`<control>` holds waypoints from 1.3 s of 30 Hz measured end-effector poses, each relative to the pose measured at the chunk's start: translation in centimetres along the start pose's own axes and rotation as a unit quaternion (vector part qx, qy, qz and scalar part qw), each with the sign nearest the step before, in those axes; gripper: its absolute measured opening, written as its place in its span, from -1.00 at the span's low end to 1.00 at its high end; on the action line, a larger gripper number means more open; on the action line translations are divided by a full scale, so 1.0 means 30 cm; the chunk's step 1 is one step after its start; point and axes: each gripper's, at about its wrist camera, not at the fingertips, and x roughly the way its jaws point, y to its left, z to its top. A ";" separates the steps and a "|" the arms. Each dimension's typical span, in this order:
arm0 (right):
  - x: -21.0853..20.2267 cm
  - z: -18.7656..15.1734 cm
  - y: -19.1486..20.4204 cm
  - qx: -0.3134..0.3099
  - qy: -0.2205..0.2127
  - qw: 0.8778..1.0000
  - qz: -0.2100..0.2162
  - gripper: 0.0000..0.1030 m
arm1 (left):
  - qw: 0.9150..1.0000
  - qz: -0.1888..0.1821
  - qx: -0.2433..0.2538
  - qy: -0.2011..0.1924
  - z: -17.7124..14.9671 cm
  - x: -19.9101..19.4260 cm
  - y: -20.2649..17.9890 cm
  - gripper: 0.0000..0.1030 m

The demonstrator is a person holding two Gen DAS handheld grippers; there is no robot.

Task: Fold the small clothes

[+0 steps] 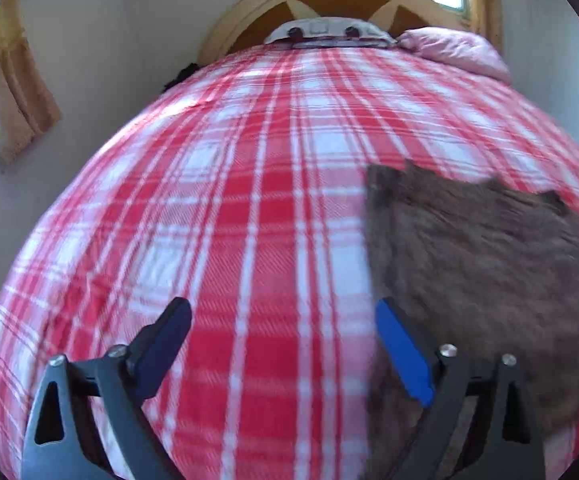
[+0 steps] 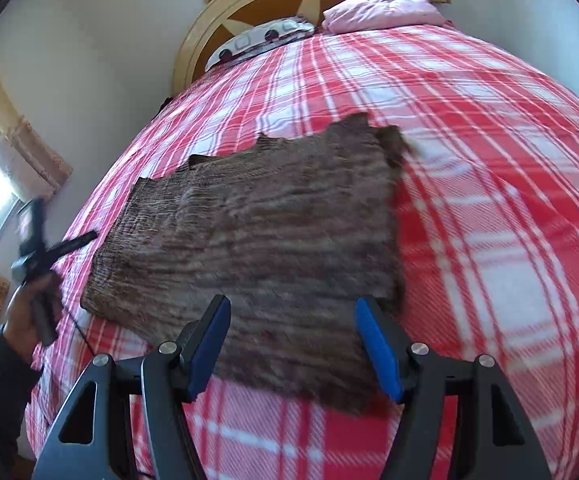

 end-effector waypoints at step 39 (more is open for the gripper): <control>-0.110 -0.082 0.201 -0.074 -0.023 0.995 -0.055 0.03 | 0.997 -0.070 -0.023 0.018 -0.216 -0.041 0.002 0.71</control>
